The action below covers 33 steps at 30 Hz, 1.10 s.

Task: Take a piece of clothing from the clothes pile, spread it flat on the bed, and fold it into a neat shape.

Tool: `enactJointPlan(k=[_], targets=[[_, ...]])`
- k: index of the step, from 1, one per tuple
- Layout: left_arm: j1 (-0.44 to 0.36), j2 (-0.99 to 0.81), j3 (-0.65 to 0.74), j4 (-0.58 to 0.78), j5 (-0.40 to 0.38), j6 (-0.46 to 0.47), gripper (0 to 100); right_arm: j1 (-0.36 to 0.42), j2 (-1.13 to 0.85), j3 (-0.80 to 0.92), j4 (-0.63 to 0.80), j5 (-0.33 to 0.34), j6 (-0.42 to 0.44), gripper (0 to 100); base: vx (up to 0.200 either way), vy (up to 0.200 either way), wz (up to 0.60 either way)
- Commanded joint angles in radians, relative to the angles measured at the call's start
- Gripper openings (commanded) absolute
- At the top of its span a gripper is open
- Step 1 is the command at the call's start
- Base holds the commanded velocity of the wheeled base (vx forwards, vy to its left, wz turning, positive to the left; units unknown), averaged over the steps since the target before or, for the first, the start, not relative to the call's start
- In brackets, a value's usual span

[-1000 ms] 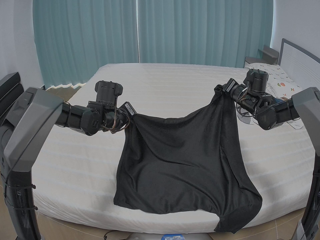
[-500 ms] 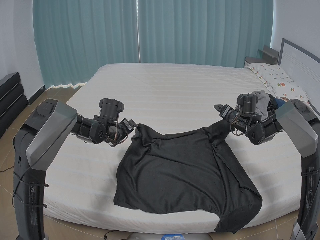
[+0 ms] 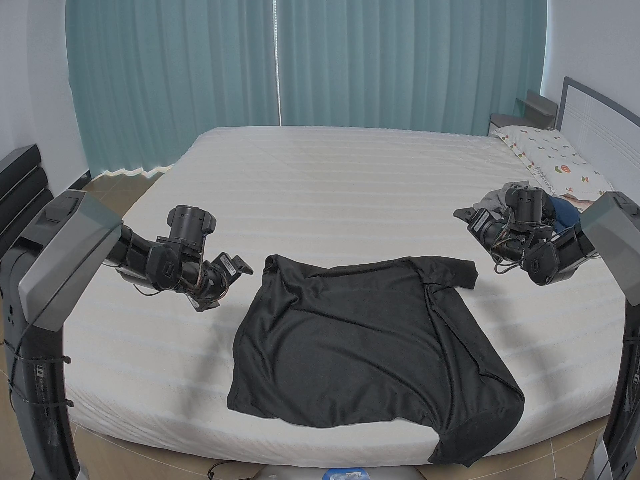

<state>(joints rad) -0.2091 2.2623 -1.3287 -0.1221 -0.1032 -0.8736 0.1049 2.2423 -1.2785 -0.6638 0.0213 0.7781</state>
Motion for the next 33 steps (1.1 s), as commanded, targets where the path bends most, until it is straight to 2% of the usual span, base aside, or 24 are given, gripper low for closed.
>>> enactJointPlan(k=[1,9,15,23,26,30,33], targets=[[-0.009,-0.185,0.238,-0.114,-0.015,-0.011,100,-0.001,-0.102,0.107,0.001,0.023,0.018,100,0.0,0.0,0.0],[-0.013,-0.227,0.473,-0.352,-0.013,-0.018,100,0.036,-0.106,0.263,0.001,0.031,-0.016,100,0.025,0.0,0.0],[-0.049,-0.216,0.528,-0.442,-0.018,-0.102,100,0.075,-0.041,0.278,0.007,0.025,-0.026,100,0.167,0.0,0.0],[-0.053,-0.204,0.583,-0.536,-0.018,-0.107,100,0.124,0.057,0.252,0.009,0.017,-0.051,100,0.0,0.0,0.0],[-0.053,-0.202,0.585,-0.544,-0.018,-0.11,100,0.139,0.089,0.212,0.027,-0.018,-0.091,100,0.0,0.0,0.0],[-0.053,-0.199,0.585,-0.544,-0.018,-0.11,100,0.156,0.137,0.107,0.118,-0.107,-0.122,100,0.0,0.0,0.0],[-0.053,-0.195,0.585,-0.544,-0.018,-0.11,100,0.157,0.146,0.084,0.142,-0.123,-0.122,100,0.0,0.0,0.0]])
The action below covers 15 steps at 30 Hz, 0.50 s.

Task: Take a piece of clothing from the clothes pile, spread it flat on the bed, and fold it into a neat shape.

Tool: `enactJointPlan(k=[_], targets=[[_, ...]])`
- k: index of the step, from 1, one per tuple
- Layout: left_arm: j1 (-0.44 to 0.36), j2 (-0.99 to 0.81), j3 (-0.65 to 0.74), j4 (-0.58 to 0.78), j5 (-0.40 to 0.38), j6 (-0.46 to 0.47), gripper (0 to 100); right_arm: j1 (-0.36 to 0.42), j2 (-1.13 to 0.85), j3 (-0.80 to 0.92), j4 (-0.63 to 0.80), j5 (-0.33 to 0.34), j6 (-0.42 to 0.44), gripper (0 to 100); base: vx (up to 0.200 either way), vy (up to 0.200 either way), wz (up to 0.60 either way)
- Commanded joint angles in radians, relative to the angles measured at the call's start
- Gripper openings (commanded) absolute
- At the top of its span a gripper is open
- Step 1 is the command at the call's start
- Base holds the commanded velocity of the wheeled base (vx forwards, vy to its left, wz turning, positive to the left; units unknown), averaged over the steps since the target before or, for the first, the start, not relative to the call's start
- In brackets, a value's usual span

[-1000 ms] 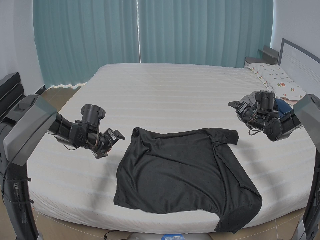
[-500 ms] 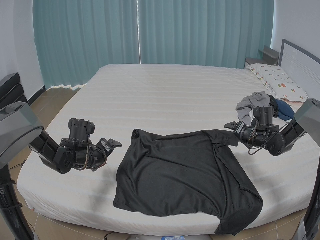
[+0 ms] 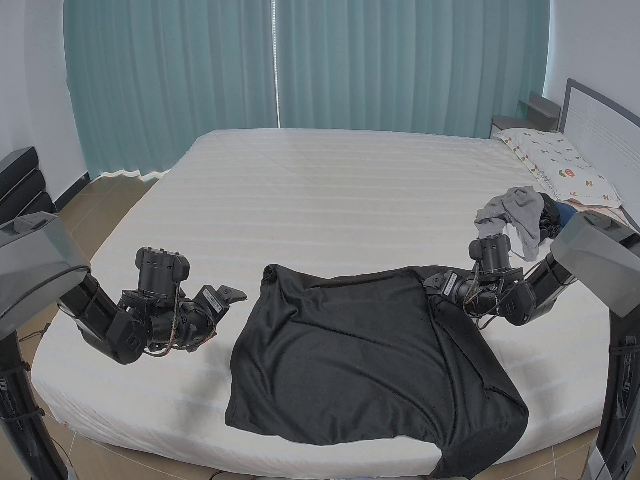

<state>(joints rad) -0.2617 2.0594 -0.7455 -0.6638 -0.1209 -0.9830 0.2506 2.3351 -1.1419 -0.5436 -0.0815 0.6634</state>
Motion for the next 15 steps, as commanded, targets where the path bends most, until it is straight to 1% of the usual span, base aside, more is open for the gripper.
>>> enactJointPlan(k=[1,7,8,15], targets=[[-0.001,0.016,0.002,-0.002,0.0,0.0,100,0.013,0.076,-0.087,0.057,-0.037,-0.007,100,0.0,0.0,0.0],[-0.001,0.03,0.002,-0.01,0.0,0.001,100,0.012,0.102,-0.105,0.068,-0.041,-0.008,100,0.0,0.0,0.0],[-0.001,0.031,0.002,-0.013,0.0,0.001,100,0.01,0.107,-0.107,0.07,-0.041,-0.01,0,0.0,0.0,0.0],[0.001,0.033,0.0,-0.013,0.001,0.001,100,0.004,0.121,-0.108,0.068,-0.041,-0.016,0,0.0,0.0,0.0]])
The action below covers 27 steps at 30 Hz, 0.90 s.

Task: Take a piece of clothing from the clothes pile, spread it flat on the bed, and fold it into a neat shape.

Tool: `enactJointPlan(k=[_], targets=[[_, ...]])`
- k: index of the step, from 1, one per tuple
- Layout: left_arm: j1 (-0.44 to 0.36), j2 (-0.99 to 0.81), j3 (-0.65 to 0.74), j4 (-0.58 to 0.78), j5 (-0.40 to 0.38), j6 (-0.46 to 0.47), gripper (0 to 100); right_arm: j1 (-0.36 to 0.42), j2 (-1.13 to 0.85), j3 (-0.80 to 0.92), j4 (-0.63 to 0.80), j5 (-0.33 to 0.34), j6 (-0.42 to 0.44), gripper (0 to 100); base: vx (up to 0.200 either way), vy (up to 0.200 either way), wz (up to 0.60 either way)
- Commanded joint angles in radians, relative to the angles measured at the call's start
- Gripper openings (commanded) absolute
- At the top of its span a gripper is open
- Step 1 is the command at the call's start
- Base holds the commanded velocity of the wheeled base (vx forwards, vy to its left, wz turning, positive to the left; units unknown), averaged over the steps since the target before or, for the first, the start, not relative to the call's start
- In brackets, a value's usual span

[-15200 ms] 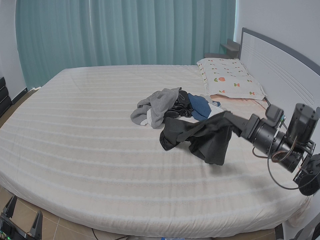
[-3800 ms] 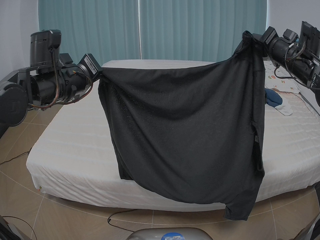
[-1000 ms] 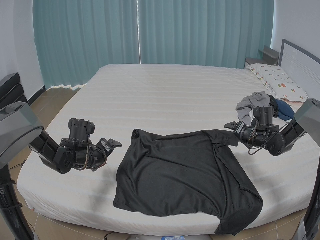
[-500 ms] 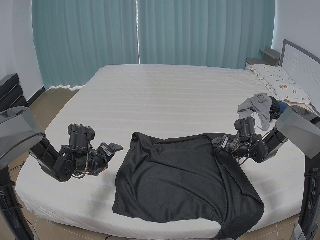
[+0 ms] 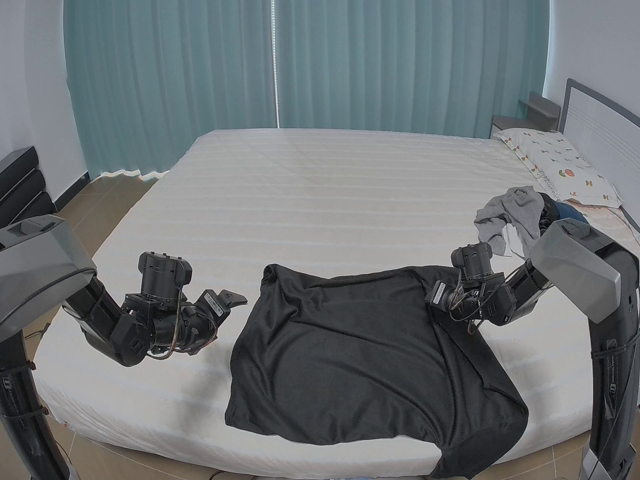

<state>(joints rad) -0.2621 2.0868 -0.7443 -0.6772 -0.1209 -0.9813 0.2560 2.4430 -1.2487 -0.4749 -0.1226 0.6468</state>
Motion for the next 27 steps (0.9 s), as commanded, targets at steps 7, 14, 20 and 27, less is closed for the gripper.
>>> enactJointPlan(k=[7,14,20,27], targets=[[0.001,0.007,-0.001,0.001,0.0,0.0,100,-0.024,-0.01,0.0,-0.002,0.0,0.001,0,0.0,0.0,0.0],[0.001,0.022,-0.006,0.001,0.001,0.001,100,-0.084,-0.055,-0.001,-0.013,0.006,-0.007,0,0.0,0.0,0.0],[0.006,0.027,-0.01,0.001,0.001,0.001,100,-0.178,-0.068,-0.009,-0.027,0.027,-0.042,0,0.0,0.0,0.0],[0.007,0.032,-0.014,-0.001,0.001,0.001,100,-0.291,-0.038,-0.052,-0.108,0.086,-0.052,0,0.0,0.0,0.0]])
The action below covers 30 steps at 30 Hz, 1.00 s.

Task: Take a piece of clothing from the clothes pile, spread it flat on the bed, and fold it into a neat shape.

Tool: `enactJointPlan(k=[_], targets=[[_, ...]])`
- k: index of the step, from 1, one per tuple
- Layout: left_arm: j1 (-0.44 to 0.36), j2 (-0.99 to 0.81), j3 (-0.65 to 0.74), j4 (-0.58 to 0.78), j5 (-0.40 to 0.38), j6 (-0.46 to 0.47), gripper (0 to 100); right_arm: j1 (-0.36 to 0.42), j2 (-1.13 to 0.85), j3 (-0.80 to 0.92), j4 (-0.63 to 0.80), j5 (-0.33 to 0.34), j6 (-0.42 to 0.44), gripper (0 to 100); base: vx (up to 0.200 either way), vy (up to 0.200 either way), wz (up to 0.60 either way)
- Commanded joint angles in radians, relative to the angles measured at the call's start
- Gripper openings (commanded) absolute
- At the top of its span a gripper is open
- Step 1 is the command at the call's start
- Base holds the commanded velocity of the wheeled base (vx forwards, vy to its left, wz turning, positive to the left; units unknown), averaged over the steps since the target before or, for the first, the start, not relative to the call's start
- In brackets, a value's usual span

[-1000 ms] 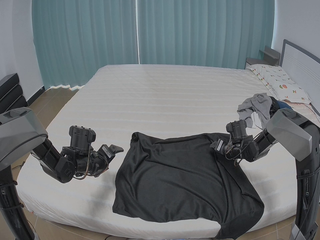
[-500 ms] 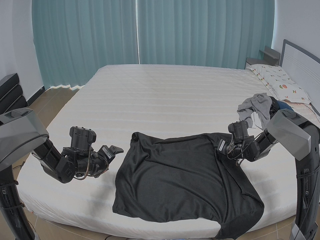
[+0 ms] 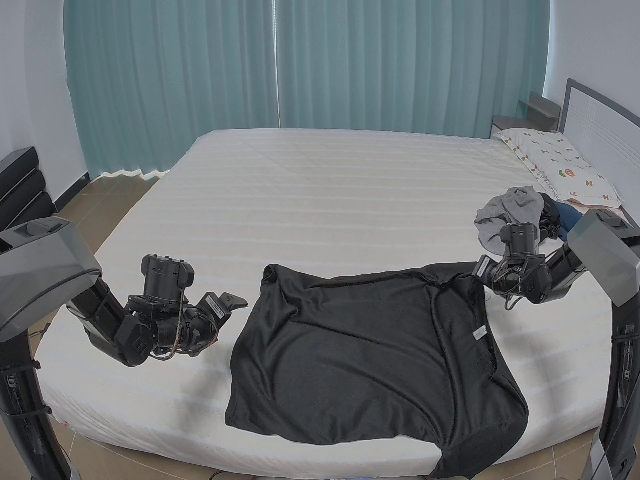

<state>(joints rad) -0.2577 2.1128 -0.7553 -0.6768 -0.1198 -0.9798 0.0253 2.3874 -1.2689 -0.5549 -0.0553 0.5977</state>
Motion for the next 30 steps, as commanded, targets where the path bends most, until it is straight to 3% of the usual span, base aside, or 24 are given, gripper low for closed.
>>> enactJointPlan(k=[1,10,11,21,27,30], targets=[[0.003,0.006,-0.002,0.0,0.0,0.0,100,-0.062,0.019,-0.033,-0.028,0.019,-0.002,0,0.0,0.0,0.0],[0.008,0.015,-0.004,-0.001,0.0,0.0,100,-0.13,0.114,-0.119,-0.103,0.017,-0.009,0,0.0,0.0,0.0],[0.008,0.018,-0.004,-0.001,0.0,0.0,100,-0.13,0.121,-0.119,-0.112,0.017,-0.009,100,0.0,0.0,0.0],[0.009,0.024,-0.002,0.0,0.002,-0.003,100,-0.13,0.07,-0.066,-0.128,0.038,-0.009,100,0.0,0.0,0.0],[0.008,0.013,0.011,0.0,0.0,-0.005,100,-0.133,-0.065,0.103,-0.134,0.155,0.014,100,0.0,0.0,0.0],[0.008,0.01,0.03,-0.001,0.0,-0.013,100,-0.122,-0.175,0.286,-0.163,0.224,0.021,100,0.0,0.0,0.0]])
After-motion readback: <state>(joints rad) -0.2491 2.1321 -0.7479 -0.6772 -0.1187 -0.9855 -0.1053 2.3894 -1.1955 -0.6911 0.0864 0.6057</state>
